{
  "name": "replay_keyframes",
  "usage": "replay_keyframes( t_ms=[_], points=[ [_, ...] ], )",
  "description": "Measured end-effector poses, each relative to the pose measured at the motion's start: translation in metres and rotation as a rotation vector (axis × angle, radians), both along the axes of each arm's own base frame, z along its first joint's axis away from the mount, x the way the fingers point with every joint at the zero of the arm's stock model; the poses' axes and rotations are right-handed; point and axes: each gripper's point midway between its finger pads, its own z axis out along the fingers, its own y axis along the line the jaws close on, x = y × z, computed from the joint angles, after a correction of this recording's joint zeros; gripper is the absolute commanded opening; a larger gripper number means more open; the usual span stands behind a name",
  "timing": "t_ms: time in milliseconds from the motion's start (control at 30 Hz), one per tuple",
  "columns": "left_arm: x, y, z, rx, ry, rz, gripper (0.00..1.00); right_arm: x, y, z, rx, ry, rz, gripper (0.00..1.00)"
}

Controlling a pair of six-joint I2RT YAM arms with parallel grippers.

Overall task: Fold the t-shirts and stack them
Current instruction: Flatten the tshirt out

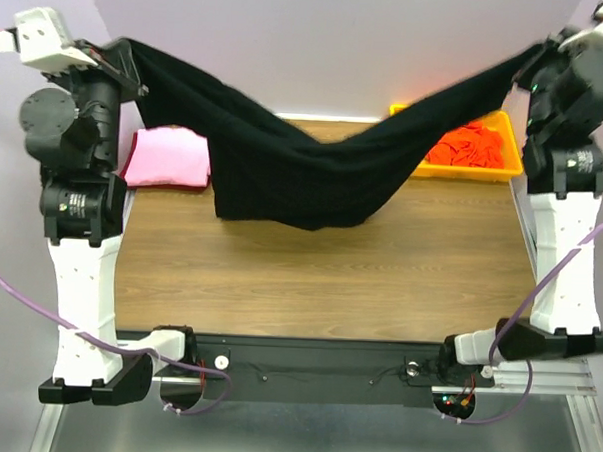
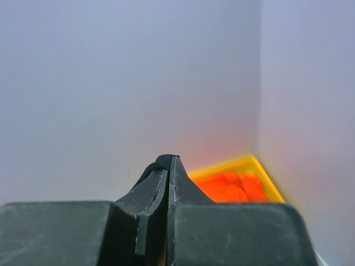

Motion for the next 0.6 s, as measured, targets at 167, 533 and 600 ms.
replay_keyframes(
  t_ms=[167, 533, 600],
  points=[
    [-0.041, -0.018, 0.053, 0.001, -0.143, -0.105, 0.0, 0.006, 0.036, 0.098, -0.029, -0.24, 0.208, 0.01],
    [-0.048, -0.032, 0.011, -0.016, -0.13, -0.189, 0.0, 0.167, 0.148, -0.052, 0.147, 0.048, 0.696, 0.52],
    [-0.012, -0.029, -0.046, -0.033, 0.003, -0.166, 0.0, 0.196, 0.165, -0.131, 0.186, 0.217, 0.701, 0.71]
  ],
)
